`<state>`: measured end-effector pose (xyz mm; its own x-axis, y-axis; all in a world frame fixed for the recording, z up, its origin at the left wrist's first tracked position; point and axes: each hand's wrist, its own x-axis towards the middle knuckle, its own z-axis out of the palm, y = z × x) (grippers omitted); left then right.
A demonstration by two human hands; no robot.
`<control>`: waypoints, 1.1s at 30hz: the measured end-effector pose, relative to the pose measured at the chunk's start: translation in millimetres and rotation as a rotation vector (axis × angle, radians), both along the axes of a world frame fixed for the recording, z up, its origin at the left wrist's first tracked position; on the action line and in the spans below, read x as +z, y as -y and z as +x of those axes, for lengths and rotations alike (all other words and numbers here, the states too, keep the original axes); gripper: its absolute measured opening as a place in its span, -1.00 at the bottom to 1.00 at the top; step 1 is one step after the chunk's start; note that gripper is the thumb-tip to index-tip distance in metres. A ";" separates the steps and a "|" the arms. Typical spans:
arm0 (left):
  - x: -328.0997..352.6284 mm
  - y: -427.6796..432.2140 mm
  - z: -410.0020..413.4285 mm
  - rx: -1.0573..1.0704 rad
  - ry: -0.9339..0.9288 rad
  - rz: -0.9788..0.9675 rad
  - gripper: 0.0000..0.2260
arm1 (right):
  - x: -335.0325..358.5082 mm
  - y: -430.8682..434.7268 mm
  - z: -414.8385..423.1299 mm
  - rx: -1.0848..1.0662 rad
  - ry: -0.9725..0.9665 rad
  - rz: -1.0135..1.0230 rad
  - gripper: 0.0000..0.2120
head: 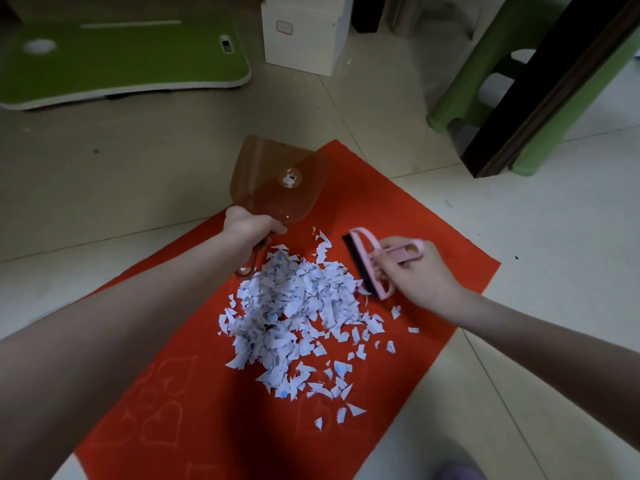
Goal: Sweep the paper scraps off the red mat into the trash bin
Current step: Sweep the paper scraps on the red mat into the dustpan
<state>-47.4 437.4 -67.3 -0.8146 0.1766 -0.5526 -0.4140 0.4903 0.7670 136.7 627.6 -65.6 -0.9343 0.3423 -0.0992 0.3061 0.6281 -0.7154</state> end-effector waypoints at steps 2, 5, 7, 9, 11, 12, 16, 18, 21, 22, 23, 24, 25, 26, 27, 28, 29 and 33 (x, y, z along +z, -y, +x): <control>-1.2 -0.6 0.4 -0.010 0.004 0.002 -0.76 | 3.6 -10.1 5.6 -0.053 0.017 0.117 -0.82; -2.7 -0.9 -0.7 -0.008 0.006 0.017 -0.77 | -3.1 -25.2 19.6 -0.096 0.155 0.309 -0.80; -3.6 -0.4 -2.1 -0.014 0.006 0.013 -0.79 | -13.1 -28.6 30.0 -0.101 0.232 0.324 -0.76; -4.3 -0.2 -2.1 -0.019 0.011 0.014 -0.80 | -22.5 -23.5 41.0 -0.060 0.272 0.346 -0.79; -6.4 -1.0 -1.9 -0.020 0.016 0.023 -0.78 | -25.8 -5.9 47.9 0.009 0.265 0.284 -0.83; -7.4 -1.6 -1.8 -0.020 0.018 0.027 -0.78 | -22.9 6.3 49.4 0.026 0.232 0.136 -0.84; -11.1 -5.1 -1.3 -0.026 0.019 0.032 -0.82 | -3.0 28.8 41.2 0.007 -0.025 -0.279 -0.81; -12.8 -7.0 -0.3 -0.029 0.022 0.028 -0.79 | 2.8 20.4 39.0 -0.062 -0.082 -0.221 -0.81; -14.4 -10.0 1.9 -0.049 0.021 0.031 -0.75 | 2.2 0.9 45.4 -0.146 0.033 0.033 -0.83; -14.8 -10.9 2.2 -0.056 0.019 0.034 -0.75 | -1.5 -4.9 48.7 -0.147 0.096 0.146 -0.82; -15.6 -12.1 2.7 -0.061 0.022 0.035 -0.75 | -5.9 -8.0 52.8 -0.149 0.153 0.213 -0.82; -16.2 -12.9 2.7 -0.063 0.025 0.036 -0.74 | -11.7 -8.5 56.6 -0.146 0.204 0.243 -0.82; -17.1 -14.1 2.9 -0.064 0.029 0.034 -0.74 | -17.4 -6.0 60.5 -0.132 0.240 0.249 -0.81; -17.6 -15.0 3.0 -0.065 0.031 0.031 -0.75 | -22.6 -1.8 63.7 -0.101 0.251 0.234 -0.81; -17.8 -16.2 3.1 -0.067 0.035 0.031 -0.76 | -25.5 4.5 65.7 -0.066 0.239 0.175 -0.82; -18.3 -18.0 3.6 -0.073 0.040 0.033 -0.77 | -25.5 11.4 67.1 -0.040 0.198 0.060 -0.83; -18.2 -19.6 4.4 -0.081 0.048 0.035 -0.78 | -23.0 17.7 66.8 -0.027 0.152 -0.090 -0.84; -19.6 -24.6 7.3 -0.098 0.041 0.032 -0.79 | -15.3 14.6 59.8 -0.179 -0.041 -0.337 -0.81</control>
